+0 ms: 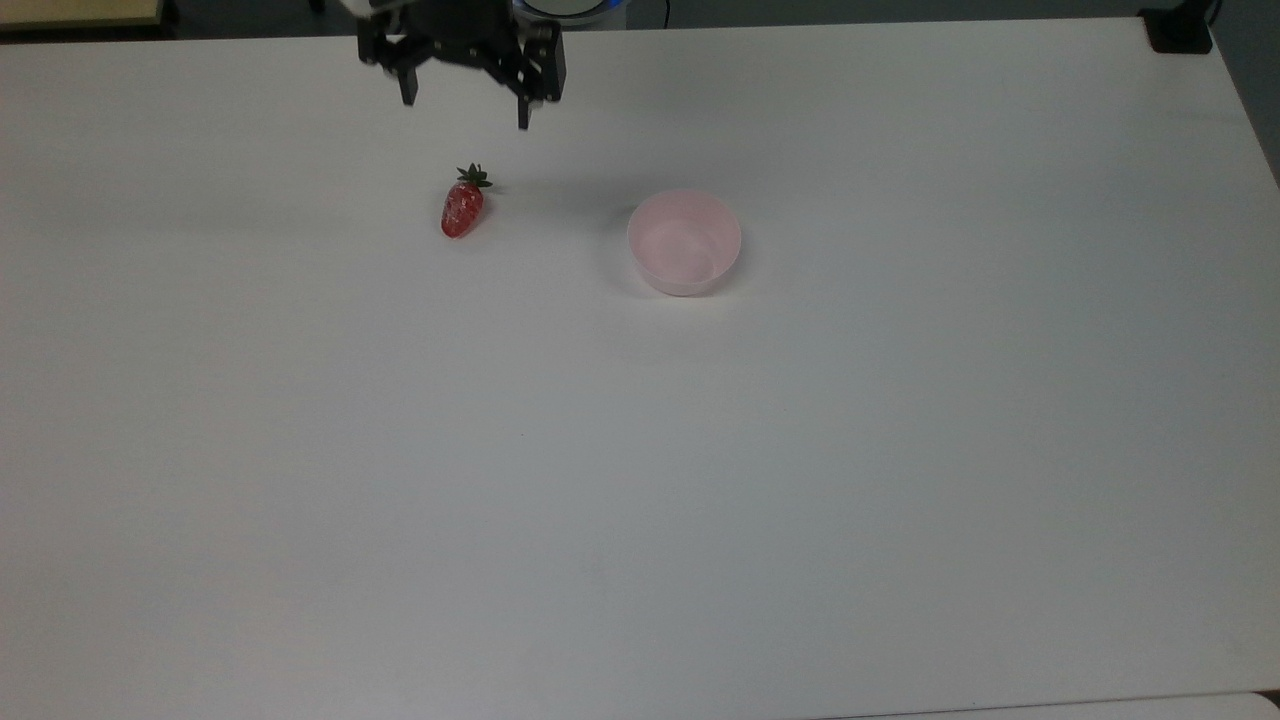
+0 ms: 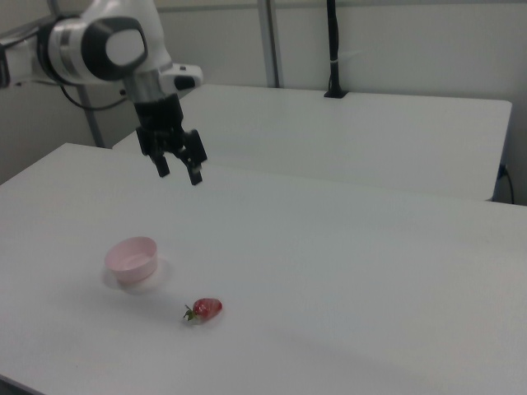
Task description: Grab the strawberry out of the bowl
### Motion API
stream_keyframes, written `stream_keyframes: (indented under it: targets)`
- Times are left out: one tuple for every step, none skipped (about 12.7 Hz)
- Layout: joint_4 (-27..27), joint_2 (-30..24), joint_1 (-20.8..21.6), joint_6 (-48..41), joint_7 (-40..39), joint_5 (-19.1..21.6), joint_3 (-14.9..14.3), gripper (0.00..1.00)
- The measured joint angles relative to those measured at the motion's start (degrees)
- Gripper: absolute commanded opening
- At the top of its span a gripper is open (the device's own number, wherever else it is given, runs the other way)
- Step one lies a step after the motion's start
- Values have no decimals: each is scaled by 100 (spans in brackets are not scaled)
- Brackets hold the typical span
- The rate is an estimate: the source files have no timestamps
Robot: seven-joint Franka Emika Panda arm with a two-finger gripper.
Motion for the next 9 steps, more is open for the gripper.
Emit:
stream_keyframes:
  targets:
    - [207, -73, 21, -210, 11, 105, -13, 100]
    - [323, -173, 26, -294, 15, 219, -48, 100]
    - [354, -247, 39, -314, 15, 290, -101, 100]
    - [362, -318, 72, -316, 12, 341, -188, 100]
    - [362, -376, 139, -316, -37, 368, -317, 100]
    - [362, -387, 186, -316, -263, 369, -402, 100]
    - [361, -379, 200, -316, -514, 369, -436, 100]
    - [361, -374, 200, -303, -641, 370, -448, 100]
    - [361, -374, 200, -293, -663, 370, -450, 100]
